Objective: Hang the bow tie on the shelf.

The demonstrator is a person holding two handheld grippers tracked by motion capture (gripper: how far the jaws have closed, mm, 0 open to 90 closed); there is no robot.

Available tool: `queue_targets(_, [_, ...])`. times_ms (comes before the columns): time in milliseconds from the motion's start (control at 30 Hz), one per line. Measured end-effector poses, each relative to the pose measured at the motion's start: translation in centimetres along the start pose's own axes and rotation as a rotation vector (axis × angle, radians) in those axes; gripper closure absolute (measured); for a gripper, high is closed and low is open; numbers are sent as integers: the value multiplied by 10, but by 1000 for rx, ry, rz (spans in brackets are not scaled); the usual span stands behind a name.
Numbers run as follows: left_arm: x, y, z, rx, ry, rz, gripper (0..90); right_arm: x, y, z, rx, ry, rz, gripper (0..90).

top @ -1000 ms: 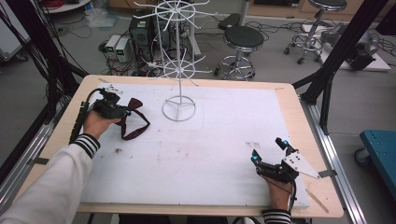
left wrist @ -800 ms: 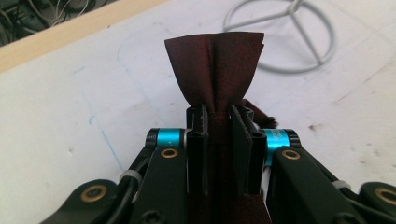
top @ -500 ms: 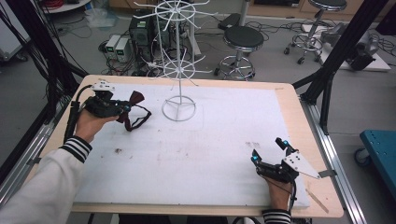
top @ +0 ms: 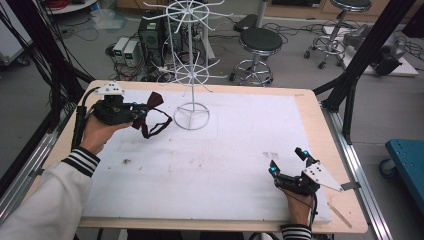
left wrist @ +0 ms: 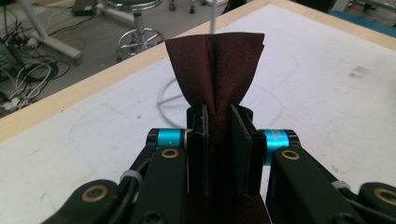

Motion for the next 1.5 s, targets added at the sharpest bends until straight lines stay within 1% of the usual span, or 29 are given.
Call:
queue_targets(100, [-9,2,-7,-10,20,22,769,0,0,0,0,0,0,12])
queue_targets(200, [-17,4,-13,-27,25,41,769,0,0,0,-1,-1,-1,12])
queue_targets(233, [-22,5,-16,-27,30,53,769,0,0,0,1,-1,-1,12])
queue_targets(333, [-26,6,-19,-36,39,55,769,0,0,0,1,-1,-1,12])
queue_targets(400, [-32,7,-26,-57,45,67,769,0,0,0,1,-1,-1,12])
queue_targets(433, [-32,7,-26,-57,45,67,769,0,0,0,1,0,-1,12])
queue_targets(633, [-44,8,-43,-96,54,96,769,0,0,0,1,0,-1,12])
queue_targets(767, [-52,9,-51,-113,65,113,769,0,0,0,1,-1,-1,12])
queue_targets(1267, [-68,21,-73,-158,77,141,769,-1,0,0,-4,-4,0,12])
queue_targets(1500, [-68,27,-80,-171,77,136,769,-1,0,-1,-7,-4,0,12])
Point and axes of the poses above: each handheld gripper's, and its own axes: y roughly forward along the jaws, z roughly out of its underside, x roughly to its left, the point moved 10 cm from there along y, roughly forward along the jaws, and after that the axes turned 15 degrees about -x, right-handed, at the moved point
